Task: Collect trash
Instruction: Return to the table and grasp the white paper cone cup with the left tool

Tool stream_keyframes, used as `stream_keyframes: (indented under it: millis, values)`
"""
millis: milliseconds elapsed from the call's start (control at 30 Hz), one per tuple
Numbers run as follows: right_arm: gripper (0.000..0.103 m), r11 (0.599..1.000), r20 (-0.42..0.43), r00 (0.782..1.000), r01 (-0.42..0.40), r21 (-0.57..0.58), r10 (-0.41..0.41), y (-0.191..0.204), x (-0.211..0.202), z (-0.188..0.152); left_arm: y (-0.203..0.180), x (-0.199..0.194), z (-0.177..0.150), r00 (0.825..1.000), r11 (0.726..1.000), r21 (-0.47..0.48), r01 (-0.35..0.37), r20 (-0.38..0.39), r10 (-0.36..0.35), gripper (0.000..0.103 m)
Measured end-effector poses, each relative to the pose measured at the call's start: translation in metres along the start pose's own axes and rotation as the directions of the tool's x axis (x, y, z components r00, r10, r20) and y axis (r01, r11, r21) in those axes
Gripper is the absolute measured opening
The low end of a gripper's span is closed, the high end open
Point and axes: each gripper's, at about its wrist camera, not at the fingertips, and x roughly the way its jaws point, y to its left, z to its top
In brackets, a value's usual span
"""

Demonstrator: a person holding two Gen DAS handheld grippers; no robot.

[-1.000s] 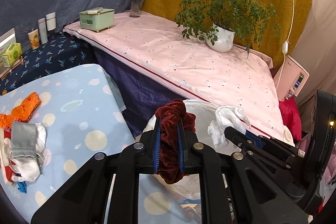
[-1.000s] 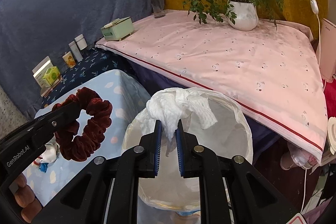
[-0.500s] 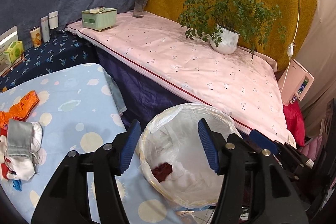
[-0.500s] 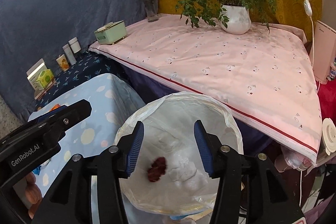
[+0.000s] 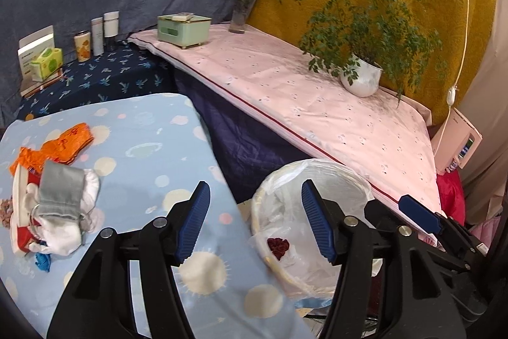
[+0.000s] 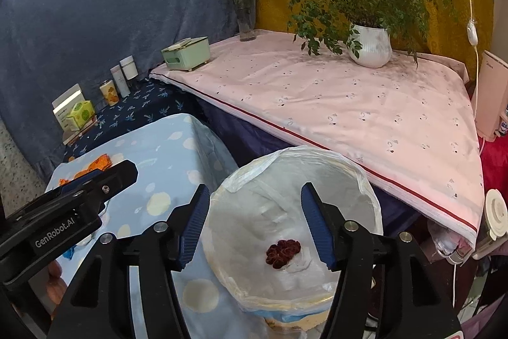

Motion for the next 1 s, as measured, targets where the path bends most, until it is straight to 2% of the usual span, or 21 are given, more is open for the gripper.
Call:
stream_keyframes:
  millis: [100,333,533,767,900,1000]
  values:
    - [0.065,1.000,0.010,1.000,-0.012,-0.021,0.012,0.016,-0.004,-0.001,0.018,-0.010,-0.002,1.000,0.999,-0.026,-0.019,0.010,0.019,0.057]
    - [0.066,0.995,0.006,0.998,-0.054,-0.078,0.055,0.063,-0.007,-0.004,0.066,-0.034,-0.008,0.996,0.992,-0.098,-0.076,0.031,0.079,0.057]
    - [0.068,0.988,-0.008,0.996,-0.094,-0.124,0.094,0.105,-0.005,-0.012,0.109,-0.054,-0.017,0.987,0.978,-0.146,-0.146,0.040,0.154,0.062]
    - [0.068,0.975,-0.037,0.989,-0.144,-0.167,0.140,0.153,0.001,-0.023,0.165,-0.072,-0.034,0.969,0.951,-0.198,-0.236,0.027,0.246,0.068]
    - [0.068,0.967,-0.059,0.985,-0.170,-0.190,0.162,0.179,0.009,-0.031,0.199,-0.081,-0.046,0.953,0.928,-0.230,-0.292,0.012,0.303,0.072]
    - [0.068,0.961,-0.083,0.981,-0.191,-0.201,0.178,0.198,0.016,-0.040,0.222,-0.085,-0.057,0.943,0.913,-0.247,-0.325,-0.010,0.333,0.079]
